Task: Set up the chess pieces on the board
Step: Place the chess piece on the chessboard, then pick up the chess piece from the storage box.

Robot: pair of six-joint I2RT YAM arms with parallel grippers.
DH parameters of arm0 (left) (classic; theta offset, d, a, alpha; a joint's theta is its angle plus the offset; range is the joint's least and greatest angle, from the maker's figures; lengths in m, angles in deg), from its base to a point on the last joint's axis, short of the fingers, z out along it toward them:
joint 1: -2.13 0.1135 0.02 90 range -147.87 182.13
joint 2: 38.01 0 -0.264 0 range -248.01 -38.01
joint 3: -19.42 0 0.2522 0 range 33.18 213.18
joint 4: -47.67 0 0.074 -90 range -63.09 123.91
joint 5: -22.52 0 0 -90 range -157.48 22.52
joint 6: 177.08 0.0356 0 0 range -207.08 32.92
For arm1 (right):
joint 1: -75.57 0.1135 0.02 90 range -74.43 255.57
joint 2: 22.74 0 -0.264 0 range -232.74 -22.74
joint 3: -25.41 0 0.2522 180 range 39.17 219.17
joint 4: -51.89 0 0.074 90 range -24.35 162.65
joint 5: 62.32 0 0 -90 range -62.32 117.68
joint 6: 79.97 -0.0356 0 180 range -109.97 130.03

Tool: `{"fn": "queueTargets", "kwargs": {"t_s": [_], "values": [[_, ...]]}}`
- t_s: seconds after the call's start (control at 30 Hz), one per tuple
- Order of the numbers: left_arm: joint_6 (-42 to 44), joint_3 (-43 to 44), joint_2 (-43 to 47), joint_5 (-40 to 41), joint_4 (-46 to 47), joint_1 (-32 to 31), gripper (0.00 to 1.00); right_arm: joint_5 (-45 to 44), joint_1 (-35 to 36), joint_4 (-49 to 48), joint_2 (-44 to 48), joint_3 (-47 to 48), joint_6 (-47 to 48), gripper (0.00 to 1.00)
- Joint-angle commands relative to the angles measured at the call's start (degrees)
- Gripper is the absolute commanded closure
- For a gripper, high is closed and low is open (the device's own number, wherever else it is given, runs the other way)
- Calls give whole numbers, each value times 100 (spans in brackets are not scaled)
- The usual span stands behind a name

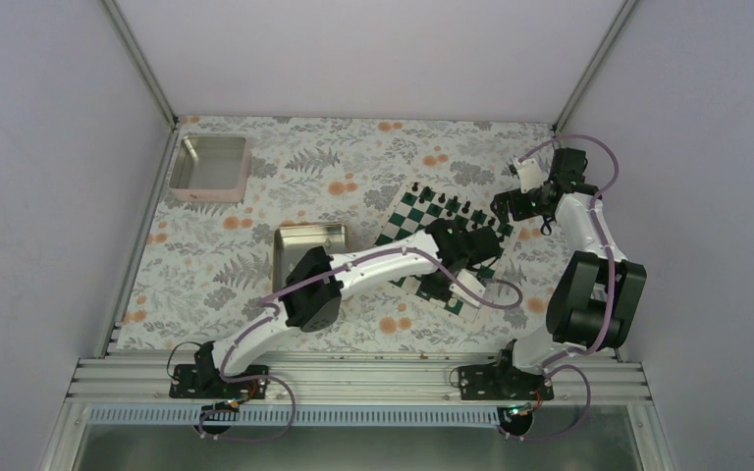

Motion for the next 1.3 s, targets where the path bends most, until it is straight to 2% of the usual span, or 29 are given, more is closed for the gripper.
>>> {"fn": "queueTargets", "kwargs": {"t_s": [0.0,0.17,0.33,0.47,0.53,0.67,0.87,1.07,1.27], "values": [[-153,-339,1015,504,-354,-10,65,76,-61,-11,7,-52,63,0],[-327,-1805,2466,840,-214,338,64,64,-70,-19,-12,-63,72,0],[-404,-3704,3718,886,337,1794,64,98,-70,27,6,23,39,0],[-218,-5244,4579,653,1122,2646,64,109,-71,34,52,21,36,0],[-198,-5640,4713,551,1403,2928,64,122,-74,33,31,30,24,0],[-169,-5988,4766,185,1784,3173,65,102,-64,56,-28,49,26,0],[-62,-5927,4559,-478,2133,3173,65,199,-72,44,-32,16,93,0],[100,-5943,4069,-740,2427,3173,65,102,-61,37,-106,42,74,0],[112,-6282,3971,-858,2941,3173,65,38,-61,25,-146,21,53,0]]}}
